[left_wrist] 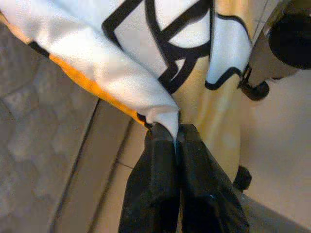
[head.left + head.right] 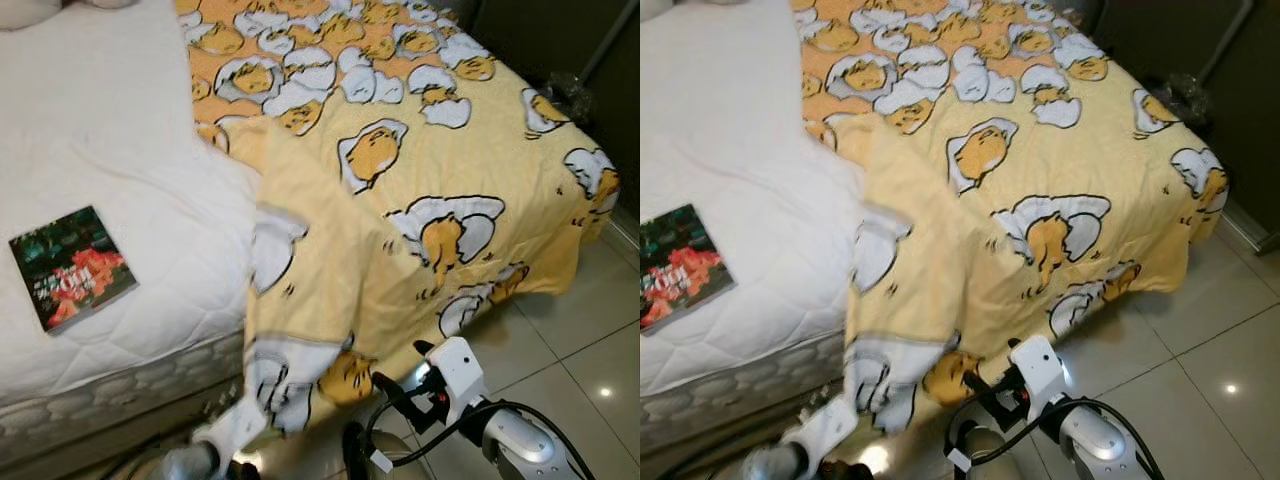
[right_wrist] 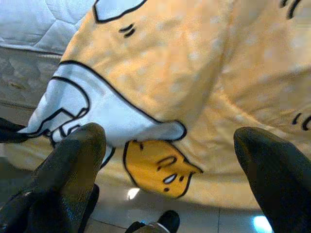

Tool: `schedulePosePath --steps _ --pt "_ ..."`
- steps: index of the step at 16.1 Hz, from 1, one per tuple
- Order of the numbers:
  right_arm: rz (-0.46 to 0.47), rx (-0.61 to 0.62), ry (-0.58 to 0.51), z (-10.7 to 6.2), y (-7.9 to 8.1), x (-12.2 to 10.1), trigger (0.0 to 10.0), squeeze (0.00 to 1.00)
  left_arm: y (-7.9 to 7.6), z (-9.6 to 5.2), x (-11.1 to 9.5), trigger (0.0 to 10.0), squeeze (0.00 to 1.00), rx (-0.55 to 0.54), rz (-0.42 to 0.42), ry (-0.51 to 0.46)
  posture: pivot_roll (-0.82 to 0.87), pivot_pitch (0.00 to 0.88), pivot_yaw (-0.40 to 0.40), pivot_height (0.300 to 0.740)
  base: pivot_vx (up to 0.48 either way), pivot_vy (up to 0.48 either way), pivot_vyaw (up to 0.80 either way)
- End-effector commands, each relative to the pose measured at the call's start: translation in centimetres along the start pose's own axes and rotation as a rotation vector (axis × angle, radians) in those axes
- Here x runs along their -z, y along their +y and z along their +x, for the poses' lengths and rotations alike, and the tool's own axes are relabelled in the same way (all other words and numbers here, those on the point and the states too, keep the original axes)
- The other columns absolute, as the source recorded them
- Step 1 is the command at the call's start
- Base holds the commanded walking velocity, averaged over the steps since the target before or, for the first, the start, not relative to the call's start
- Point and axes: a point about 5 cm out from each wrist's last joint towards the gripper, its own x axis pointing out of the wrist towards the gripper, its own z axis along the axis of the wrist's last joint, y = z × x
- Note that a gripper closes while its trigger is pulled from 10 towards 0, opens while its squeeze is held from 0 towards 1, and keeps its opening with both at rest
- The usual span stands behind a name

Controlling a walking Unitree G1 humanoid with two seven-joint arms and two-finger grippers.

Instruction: Clean up the room

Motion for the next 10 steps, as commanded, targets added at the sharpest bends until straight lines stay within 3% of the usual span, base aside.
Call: schedulePosePath --steps 1,3,4,5,6,10 --pt "-0.004 -0.013 0.001 0.0 0.0 0.1 10.0 0.00 -1.7 -0.2 0.9 0.0 0.00 0.036 -0.050 0.028 -0.27 0.104 -0.013 0.740 0.000 0.000 0.00" --pt "-0.005 -0.020 0.002 0.1 0.0 0.2 10.0 0.00 -1.3 0.3 -0.1 0.0 0.00 -0.009 -0.084 -0.004 -0.26 0.104 -0.018 0.740 0.000 0.000 0.00" --pt "-0.008 -0.026 0.004 0.2 0.0 0.2 10.0 0.00 -0.8 0.5 -0.8 2.2 0.00 -0.035 -0.085 -0.021 -0.26 0.103 -0.020 0.740 0.000 0.000 0.00" --pt "-0.010 -0.028 0.005 0.2 -0.1 0.2 10.0 0.00 -0.5 0.7 -1.0 9.1 0.00 -0.051 -0.084 -0.022 -0.26 0.102 -0.020 0.740 0.000 0.000 0.00" --pt "-0.010 -0.023 0.005 0.2 -0.2 0.2 10.0 0.00 0.0 0.7 -1.6 10.0 0.00 -0.081 -0.123 -0.055 -0.27 0.102 -0.019 0.740 0.000 0.000 0.00" --pt "-0.007 -0.021 0.008 0.2 -0.2 0.3 10.0 0.00 0.7 0.7 -1.9 10.0 0.00 -0.123 -0.144 -0.074 -0.27 0.105 -0.018 0.740 -0.075 0.000 0.00"
